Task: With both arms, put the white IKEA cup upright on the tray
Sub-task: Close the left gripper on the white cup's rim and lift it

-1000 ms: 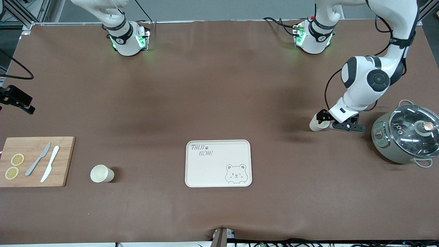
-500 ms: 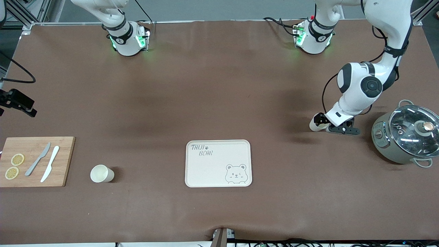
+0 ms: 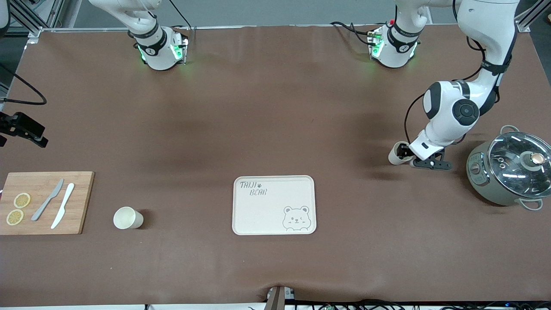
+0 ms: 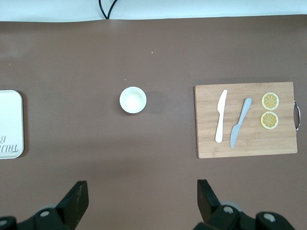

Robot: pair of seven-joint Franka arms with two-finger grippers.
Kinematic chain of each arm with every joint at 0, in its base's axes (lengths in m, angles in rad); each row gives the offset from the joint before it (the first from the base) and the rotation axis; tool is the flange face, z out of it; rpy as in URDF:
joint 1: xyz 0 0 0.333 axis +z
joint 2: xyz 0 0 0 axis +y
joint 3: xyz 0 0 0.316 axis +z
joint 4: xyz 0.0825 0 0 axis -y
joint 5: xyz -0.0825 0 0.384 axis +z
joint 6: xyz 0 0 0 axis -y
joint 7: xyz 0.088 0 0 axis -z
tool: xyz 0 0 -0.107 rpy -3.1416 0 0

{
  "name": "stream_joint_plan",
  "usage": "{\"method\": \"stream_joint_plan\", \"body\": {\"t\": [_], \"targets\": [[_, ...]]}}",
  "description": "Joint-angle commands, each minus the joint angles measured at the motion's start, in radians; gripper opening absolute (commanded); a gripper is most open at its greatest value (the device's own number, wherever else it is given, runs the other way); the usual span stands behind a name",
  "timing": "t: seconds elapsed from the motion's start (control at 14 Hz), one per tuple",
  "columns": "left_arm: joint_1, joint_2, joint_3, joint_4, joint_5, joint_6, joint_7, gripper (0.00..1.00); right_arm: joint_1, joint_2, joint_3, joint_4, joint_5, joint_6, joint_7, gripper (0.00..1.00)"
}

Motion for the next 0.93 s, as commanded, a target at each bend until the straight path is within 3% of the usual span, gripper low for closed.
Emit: {"method": "stream_joint_plan", "body": {"t": [0.0,0.5,0.71,0.86], "targets": [[0.002,0.006,-0.007,0.01,0.01,0.011,-0.022,0.0,0.001,0.009,0.008,0.02,0.01,-0.002,0.002,1.0],[-0.01,0.021,-0.011,0.085,0.007,0.005,-0.086,0.0,0.038,0.008,0.008,0.015,-0.003,0.033,-0.001,1.0],[-0.08,0.05,-0.025,0.234,0.007,-0.082,-0.266,0.0,0.044,0.025,0.008,0.016,-0.003,0.036,0.009,1.0],[-0.157,0.102,-0.024,0.404,0.007,-0.241,-0.421,0.0,0.04,0.058,0.008,0.02,-0.003,0.045,0.0,1.0]]}}
